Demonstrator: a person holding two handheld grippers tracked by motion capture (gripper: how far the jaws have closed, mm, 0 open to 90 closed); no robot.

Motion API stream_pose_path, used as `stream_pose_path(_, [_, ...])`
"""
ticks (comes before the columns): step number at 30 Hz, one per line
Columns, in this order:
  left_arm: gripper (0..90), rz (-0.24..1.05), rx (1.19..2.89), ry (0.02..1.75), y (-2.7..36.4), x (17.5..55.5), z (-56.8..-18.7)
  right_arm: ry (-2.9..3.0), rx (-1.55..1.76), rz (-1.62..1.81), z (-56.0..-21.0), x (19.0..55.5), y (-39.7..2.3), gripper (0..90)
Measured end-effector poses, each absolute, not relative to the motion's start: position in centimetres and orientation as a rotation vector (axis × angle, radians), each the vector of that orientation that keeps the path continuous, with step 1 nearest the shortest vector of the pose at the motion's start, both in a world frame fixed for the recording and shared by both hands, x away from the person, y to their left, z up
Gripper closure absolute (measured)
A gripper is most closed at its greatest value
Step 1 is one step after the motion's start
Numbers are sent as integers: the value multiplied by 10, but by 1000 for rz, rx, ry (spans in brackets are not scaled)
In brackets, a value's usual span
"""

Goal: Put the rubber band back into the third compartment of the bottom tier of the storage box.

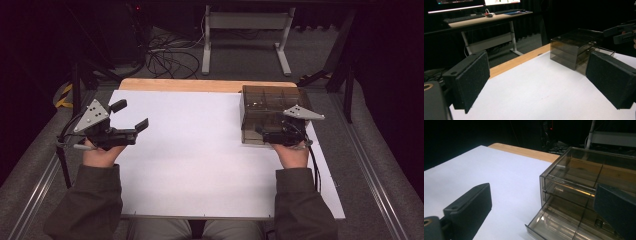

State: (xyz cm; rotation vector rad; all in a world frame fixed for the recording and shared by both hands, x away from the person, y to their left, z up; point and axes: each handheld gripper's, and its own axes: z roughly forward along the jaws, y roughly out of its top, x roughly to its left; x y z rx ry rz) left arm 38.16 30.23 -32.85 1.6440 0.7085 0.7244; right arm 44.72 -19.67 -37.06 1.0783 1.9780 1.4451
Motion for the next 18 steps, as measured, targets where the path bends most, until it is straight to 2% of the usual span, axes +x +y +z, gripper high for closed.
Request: stream_pose_path(18, [61, 721, 1642, 710, 303, 383, -329, 1940, 1008, 1537, -346, 431, -193, 1])
